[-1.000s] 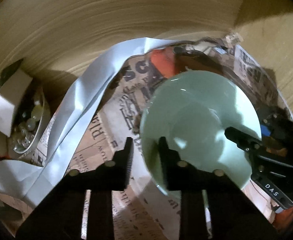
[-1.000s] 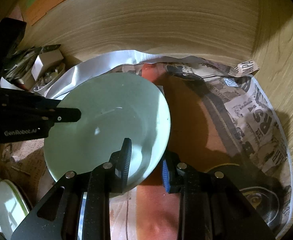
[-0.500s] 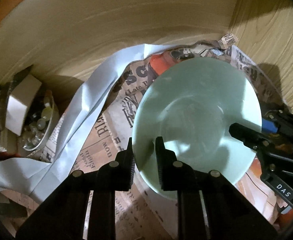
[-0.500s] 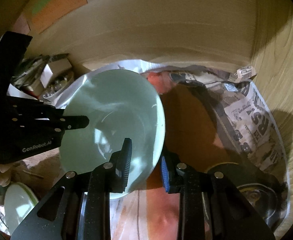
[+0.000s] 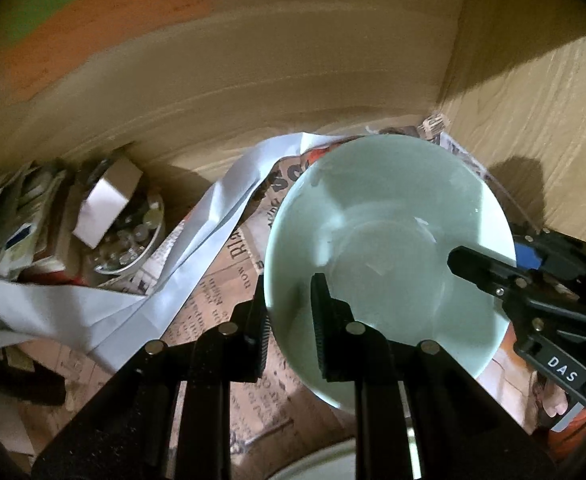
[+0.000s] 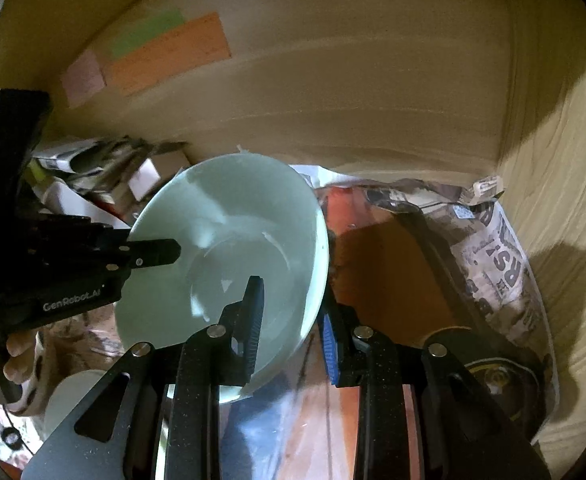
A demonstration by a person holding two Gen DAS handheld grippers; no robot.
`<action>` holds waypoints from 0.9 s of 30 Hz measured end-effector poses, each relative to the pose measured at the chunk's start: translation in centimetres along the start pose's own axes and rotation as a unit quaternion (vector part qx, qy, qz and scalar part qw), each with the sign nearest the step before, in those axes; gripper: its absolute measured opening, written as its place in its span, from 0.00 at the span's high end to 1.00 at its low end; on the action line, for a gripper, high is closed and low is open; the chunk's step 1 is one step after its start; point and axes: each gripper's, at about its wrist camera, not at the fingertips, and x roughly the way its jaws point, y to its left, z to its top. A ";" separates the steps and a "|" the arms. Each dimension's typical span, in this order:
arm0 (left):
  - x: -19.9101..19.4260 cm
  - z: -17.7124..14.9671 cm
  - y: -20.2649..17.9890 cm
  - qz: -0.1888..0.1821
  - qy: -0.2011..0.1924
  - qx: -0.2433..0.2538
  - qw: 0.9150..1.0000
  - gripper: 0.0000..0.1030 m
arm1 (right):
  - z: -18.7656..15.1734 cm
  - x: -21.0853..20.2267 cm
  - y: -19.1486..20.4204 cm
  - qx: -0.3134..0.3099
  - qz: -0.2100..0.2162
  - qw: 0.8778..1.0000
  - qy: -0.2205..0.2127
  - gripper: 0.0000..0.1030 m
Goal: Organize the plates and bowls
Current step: 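Lift the small mint green bowl with both grippers toward the stack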
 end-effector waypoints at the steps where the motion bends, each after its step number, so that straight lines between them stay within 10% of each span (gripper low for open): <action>1: -0.4 -0.3 0.1 -0.002 -0.003 -0.002 1.000 0.82 | -0.1 -0.2 0.3 -0.002 -0.001 1.000 -0.003 0.77; 27: -11.0 -9.7 5.9 0.035 -0.086 -0.085 0.992 0.82 | -2.2 -3.1 10.2 -0.061 0.049 0.997 -0.027 0.77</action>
